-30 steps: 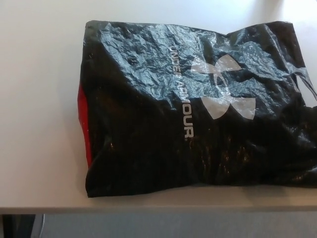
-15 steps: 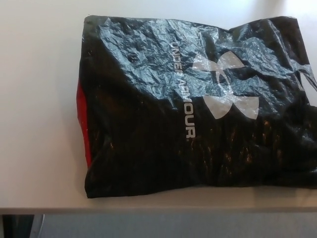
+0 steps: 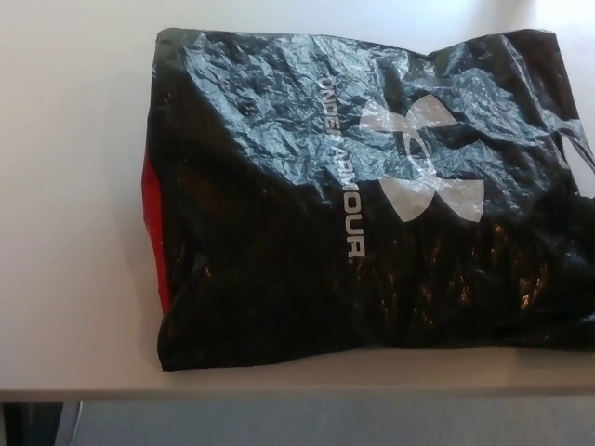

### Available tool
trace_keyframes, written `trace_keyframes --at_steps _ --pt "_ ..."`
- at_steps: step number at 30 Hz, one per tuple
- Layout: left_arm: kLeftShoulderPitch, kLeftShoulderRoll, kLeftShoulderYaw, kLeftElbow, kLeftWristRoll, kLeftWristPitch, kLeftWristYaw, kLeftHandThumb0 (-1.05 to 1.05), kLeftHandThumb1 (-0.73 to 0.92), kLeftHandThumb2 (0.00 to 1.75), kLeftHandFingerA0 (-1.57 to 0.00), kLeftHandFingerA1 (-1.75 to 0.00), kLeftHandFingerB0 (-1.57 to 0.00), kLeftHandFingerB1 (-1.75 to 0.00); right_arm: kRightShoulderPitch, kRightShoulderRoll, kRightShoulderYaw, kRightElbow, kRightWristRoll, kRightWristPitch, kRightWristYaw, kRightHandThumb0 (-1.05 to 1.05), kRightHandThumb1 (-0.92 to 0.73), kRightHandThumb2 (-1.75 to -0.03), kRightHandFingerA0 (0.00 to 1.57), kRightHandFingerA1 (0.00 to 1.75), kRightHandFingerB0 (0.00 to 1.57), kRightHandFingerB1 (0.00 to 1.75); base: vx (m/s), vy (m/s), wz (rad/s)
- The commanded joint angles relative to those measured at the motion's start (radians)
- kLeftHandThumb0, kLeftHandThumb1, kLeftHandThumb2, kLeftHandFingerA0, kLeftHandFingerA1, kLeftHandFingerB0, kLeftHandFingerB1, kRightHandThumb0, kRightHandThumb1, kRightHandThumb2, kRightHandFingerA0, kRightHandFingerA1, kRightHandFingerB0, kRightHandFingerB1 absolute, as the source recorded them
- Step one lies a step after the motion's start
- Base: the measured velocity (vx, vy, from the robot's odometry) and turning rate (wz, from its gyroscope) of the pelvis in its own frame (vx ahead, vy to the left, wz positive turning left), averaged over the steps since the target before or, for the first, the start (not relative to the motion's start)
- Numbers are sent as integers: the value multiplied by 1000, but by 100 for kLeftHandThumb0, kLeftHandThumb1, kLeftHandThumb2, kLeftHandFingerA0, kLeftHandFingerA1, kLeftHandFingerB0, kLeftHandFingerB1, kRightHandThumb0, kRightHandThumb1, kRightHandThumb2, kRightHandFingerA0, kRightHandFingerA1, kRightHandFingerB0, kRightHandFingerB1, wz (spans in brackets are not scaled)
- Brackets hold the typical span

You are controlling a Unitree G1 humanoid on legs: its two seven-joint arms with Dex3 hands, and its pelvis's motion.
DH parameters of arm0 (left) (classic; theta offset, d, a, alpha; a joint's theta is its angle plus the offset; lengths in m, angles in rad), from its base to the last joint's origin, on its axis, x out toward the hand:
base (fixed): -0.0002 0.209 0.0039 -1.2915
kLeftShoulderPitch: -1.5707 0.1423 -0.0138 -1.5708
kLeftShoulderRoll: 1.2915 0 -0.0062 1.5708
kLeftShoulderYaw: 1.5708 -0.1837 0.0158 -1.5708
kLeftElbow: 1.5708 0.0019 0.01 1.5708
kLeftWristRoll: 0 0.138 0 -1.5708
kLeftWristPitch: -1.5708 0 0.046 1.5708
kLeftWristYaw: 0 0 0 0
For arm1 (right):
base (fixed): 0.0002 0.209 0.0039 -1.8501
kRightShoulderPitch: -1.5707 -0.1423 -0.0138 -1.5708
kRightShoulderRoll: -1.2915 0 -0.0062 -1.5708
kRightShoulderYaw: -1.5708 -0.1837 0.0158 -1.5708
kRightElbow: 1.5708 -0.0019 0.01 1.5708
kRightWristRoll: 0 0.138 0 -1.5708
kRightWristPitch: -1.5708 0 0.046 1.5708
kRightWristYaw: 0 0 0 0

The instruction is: A plastic bag is kept in the middle of the desk and the robot uses both its hands to grab the bag from the left and right and brings its hands close together to compress the bag

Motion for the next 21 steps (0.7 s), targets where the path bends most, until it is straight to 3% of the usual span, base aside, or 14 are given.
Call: trace_keyframes --at_steps 1,8,9,11,18,19,20,21 --pt "-20 -15 -27 94 68 -90 29 -55 92 81 -14 -41 -15 -33 9 21 24 61 -28 -81 -58 -37 -50 -109 0 49 0 47 0 0 0" --pt "-22 -80 -73 101 102 -100 60 -60 92 83 -15 -41 -17 -35 37 79 76 82 -38 -92 -42 -36 -53 -111 0 49 0 47 0 0 0" --pt "-21 -95 -90 101 109 -101 52 -29 68 120 -3 -50 0 -47 36 99 82 84 -26 -87 -10 -87 -75 -107 1 40 10 40 0 0 0" --pt "-26 -123 -110 117 118 -109 61 -29 69 121 -4 -51 0 -47 34 119 96 78 -19 -71 25 -86 -75 -108 0 36 14 37 0 0 0" --pt "-39 -213 -146 148 127 -103 92 -29 68 121 -3 -50 0 -48 12 163 148 80 -41 -42 38 -77 -70 -106 3 40 4 42 0 0 0" --pt "-48 -226 -151 160 127 -100 87 -63 92 84 -8 -40 -12 -33 7 168 157 84 -50 -38 32 -85 -74 -108 5 40 10 41 0 0 0" --pt "-56 -238 -156 172 125 -96 81 -63 92 84 -8 -40 -12 -33 -3 179 170 92 -62 -32 23 -85 -74 -108 5 40 10 41 0 0 0" --pt "-61 -249 -161 175 128 -93 88 -29 68 121 -3 -51 0 -48 -9 189 181 92 -71 -19 20 -89 -78 -110 0 38 9 38 0 0 0"
